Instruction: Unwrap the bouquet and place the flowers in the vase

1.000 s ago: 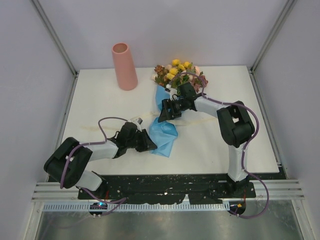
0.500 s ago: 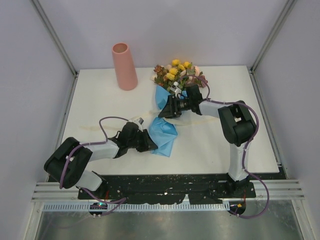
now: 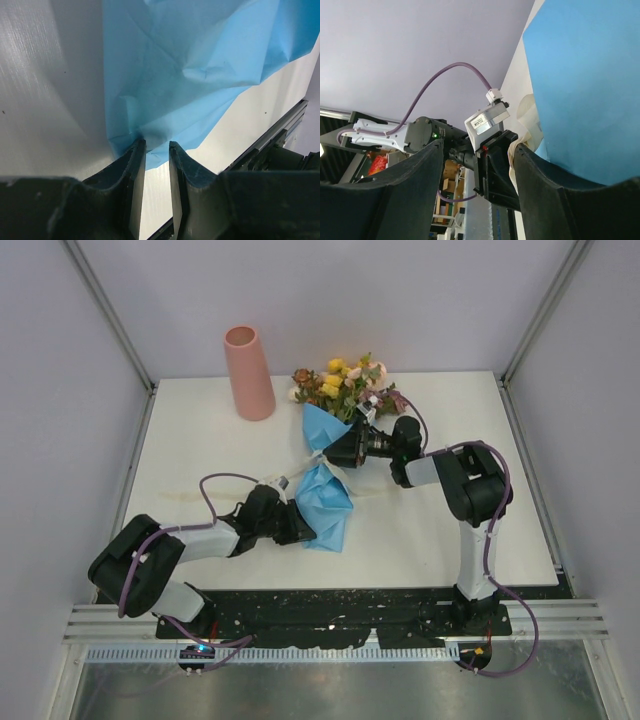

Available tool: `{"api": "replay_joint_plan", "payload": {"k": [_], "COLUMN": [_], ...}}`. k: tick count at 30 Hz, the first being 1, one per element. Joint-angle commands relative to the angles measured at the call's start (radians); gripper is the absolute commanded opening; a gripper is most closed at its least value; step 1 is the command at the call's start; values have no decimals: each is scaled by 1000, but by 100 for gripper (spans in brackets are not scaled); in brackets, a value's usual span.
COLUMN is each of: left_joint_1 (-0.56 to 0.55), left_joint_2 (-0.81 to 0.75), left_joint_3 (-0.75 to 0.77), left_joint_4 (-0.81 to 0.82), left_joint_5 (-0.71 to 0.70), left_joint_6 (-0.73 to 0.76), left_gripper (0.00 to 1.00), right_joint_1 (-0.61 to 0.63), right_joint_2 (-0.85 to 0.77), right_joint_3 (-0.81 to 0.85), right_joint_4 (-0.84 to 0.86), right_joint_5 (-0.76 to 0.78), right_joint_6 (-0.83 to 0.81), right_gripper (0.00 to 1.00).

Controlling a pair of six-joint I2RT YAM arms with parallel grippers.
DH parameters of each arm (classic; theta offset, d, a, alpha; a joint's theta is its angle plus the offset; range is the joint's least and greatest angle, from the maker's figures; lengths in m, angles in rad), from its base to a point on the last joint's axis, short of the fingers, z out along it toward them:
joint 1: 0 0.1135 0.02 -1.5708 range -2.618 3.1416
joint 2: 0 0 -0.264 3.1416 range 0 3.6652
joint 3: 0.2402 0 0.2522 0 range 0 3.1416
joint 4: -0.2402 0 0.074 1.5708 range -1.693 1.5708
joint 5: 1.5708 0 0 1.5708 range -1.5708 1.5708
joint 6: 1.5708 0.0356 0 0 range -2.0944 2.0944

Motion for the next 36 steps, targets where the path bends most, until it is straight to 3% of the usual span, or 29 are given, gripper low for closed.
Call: {"api": "replay_joint_plan", "payload": {"k": [1,3,4,5,8,10,14,18,23,36], "left_joint_1": [-9,-9,-10,-9,-10,-13,-13,-15,-18,-18], "left_joint_2": [4,6,7,7,7,6,7,7,6,-2], "left_joint_3": [4,4,4,4,4,4,7,7,10,24], "left_joint_4": [-21,-21,-23,-25,-28,-28,-31,-31,-37,-63], "left_joint_5": [-53,-56,-56,-56,-57,-59,-64,-62,-64,-65], "left_joint_6": [22,22,22,22,21,21,19,16,15,24], "left_gripper": [30,29,29,29,30,30,30,30,30,32], "right_joint_1": [-8,-9,-9,-11,-6,-2,40,93,156,158], "right_joint_2": [-28,-68,-82,-118,-188,-229,-263,-229,-249,-260], "right_joint_3": [-14,-23,-25,-23,47,82,116,188,217,366], "right_joint_4": [180,28,-150,-267,-860,-1044,-1216,-1348,-1410,-1509], "right_joint_5": [-42,-33,-23,1,124,223,447,553,733,583], "right_joint_6": [84,-70,-135,-303,-666,-829,-987,-1103,-1171,-1202], "right_gripper": [61,59,58,56,47,43,40,40,57,63]}}
